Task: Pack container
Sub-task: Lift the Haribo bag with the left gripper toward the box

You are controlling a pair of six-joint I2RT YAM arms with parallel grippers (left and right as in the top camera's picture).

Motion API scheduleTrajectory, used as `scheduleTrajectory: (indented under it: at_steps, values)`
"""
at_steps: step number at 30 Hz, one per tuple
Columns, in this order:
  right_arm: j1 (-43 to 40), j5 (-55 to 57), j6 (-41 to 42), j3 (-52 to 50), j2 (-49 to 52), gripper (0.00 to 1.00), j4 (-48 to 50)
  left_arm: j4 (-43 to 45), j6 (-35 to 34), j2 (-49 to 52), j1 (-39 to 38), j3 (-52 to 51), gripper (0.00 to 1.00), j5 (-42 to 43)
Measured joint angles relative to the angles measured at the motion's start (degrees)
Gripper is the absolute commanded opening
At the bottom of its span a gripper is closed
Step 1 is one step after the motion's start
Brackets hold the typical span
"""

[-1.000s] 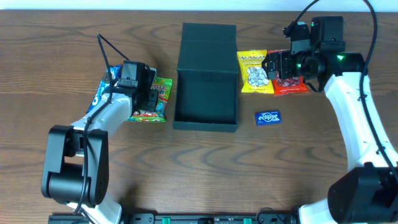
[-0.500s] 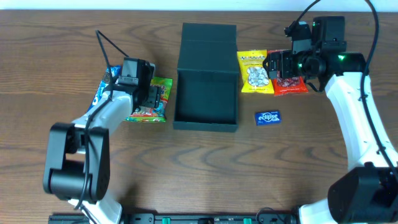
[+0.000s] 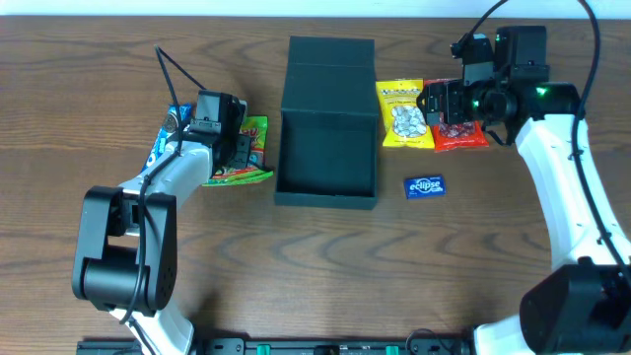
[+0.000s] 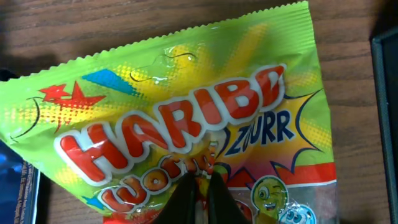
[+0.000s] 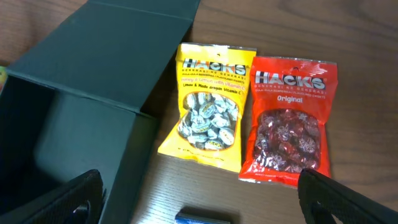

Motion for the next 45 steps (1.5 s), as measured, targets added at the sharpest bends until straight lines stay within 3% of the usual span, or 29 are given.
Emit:
scheduleTrajectory:
  at_steps: [11,20,30,35,39,40,41,42,44,45]
  values:
    - [-4.39,0.07,0.0,0.0,-2.8,0.99,0.22,-7.56,-1.77,-1.33,0.0,6.93,0.06,0.0]
    - [-5.03,0.02,0.0,0.02,-10.01,0.99,0.44,-8.5,-1.79,-15.15,-1.09,10.6,0.06,-0.2]
    - [-5.05,0.04,0.0,0.02,-10.56,0.99,-0.24,-10.32,-2.23,-23.8,-10.97,10.6,0.06,0.5]
    - [-5.44,0.02,0.0,0.02,-10.56,0.99,-0.39,-10.45,-3.58,-23.21,-17.35,10.6,0.06,1.97]
    - [-5.46,0.02,0.0,0.02,-10.56,0.99,-0.59,-12.15,-5.49,-22.58,-20.52,10.6,0.06,-1.86]
    - [-5.46,0.02,0.0,0.02,-10.56,0.99,-0.83,-12.5,-6.1,-22.58,-20.31,10.6,0.15,-3.21]
    - [-5.46,0.02,0.0,0.02,-10.56,0.99,-1.16,-12.72,-6.97,-22.58,-19.76,10.6,0.54,-4.37]
    - [-5.46,0.02,0.0,0.02,-10.56,0.99,-1.38,-12.76,-7.21,-22.58,-19.63,10.6,0.75,-4.63]
    - [-5.46,0.04,0.02,0.02,-10.56,0.99,-1.81,-13.0,-9.01,-22.58,-18.08,10.6,0.97,-6.12]
    - [-5.46,0.02,0.0,0.02,-10.56,0.99,-1.95,-13.05,-9.86,-22.58,-17.33,10.6,0.98,-6.49]
